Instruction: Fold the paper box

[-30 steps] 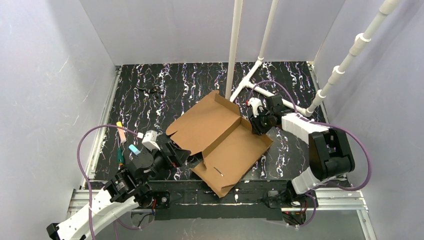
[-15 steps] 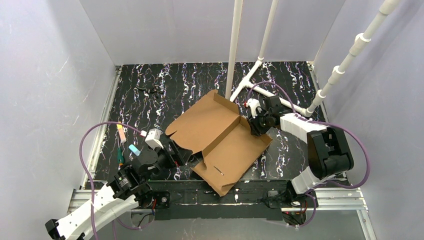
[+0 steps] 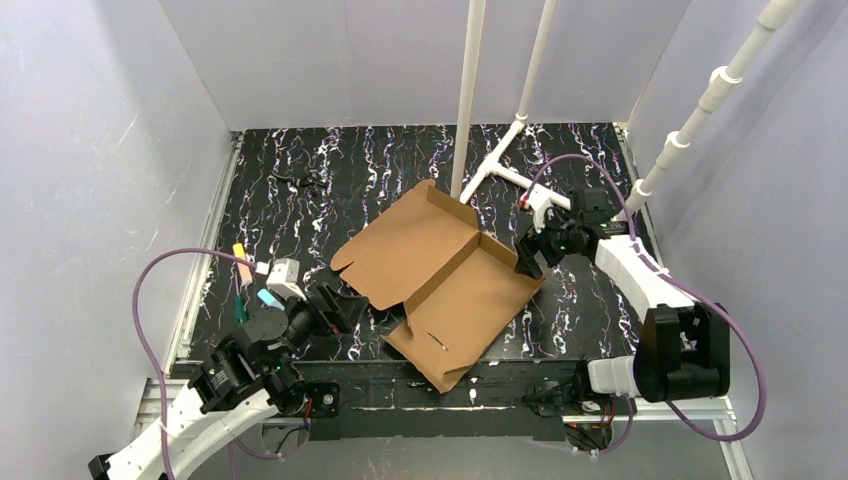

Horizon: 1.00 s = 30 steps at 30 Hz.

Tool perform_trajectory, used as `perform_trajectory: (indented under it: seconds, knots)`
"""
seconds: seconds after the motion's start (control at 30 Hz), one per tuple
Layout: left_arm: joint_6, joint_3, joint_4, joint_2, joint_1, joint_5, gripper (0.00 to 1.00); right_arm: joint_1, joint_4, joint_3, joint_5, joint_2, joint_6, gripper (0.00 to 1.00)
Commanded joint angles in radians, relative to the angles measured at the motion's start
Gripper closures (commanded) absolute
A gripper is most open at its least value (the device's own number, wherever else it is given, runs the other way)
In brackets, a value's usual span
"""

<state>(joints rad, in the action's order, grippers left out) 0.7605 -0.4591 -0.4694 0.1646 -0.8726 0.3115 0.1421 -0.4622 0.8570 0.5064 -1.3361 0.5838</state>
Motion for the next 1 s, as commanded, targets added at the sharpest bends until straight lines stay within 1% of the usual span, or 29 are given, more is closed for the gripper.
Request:
perform_trajectory:
  seconds: [0.0, 0.1, 0.23, 0.37, 0.5, 0.6, 0.67, 0.73, 0.8, 0.87, 0.9, 0.97]
  knots:
    - [-0.129, -0.083, -0.066, -0.026, 0.0, 0.092, 0.02, -0.058, -0.019, 0.012, 0.067, 0.066, 0.02, 0.02]
    - [-0.176, -0.135, -0.095, 0.015, 0.0, 0.121, 0.02, -0.075, -0.013, 0.013, 0.074, 0.086, 0.014, 0.02]
    - [-0.237, -0.202, -0.123, 0.113, 0.0, 0.153, 0.02, -0.089, 0.001, 0.008, 0.074, 0.131, 0.002, 0.02]
    - [-0.305, -0.257, -0.129, 0.21, -0.001, 0.186, 0.02, -0.109, 0.023, 0.001, 0.088, 0.174, -0.023, 0.02]
    - [-0.348, -0.301, -0.117, 0.273, 0.01, 0.212, 0.02, -0.122, 0.054, -0.024, 0.128, 0.205, -0.037, 0.02]
    - [-0.377, -0.325, -0.095, 0.318, 0.036, 0.199, 0.02, -0.124, 0.078, -0.039, 0.13, 0.213, -0.053, 0.02]
    - [-0.397, -0.347, -0.082, 0.359, 0.072, 0.163, 0.02, -0.124, 0.079, -0.043, 0.14, 0.206, -0.054, 0.02]
    - [-0.418, -0.363, -0.058, 0.414, 0.138, 0.105, 0.02, -0.124, 0.074, -0.044, 0.164, 0.196, -0.053, 0.02]
    - [-0.428, -0.377, -0.019, 0.48, 0.238, 0.002, 0.02, -0.124, 0.064, -0.043, 0.18, 0.189, -0.05, 0.02]
    - [-0.403, -0.391, 0.032, 0.563, 0.382, -0.152, 0.02, -0.124, 0.062, -0.041, 0.18, 0.191, -0.05, 0.02]
    - [-0.374, -0.398, 0.063, 0.612, 0.49, -0.241, 0.02, -0.124, 0.061, -0.041, 0.179, 0.192, -0.051, 0.02]
    - [-0.291, -0.412, 0.125, 0.711, 0.641, -0.425, 0.02, -0.124, 0.062, -0.042, 0.178, 0.199, -0.054, 0.02]
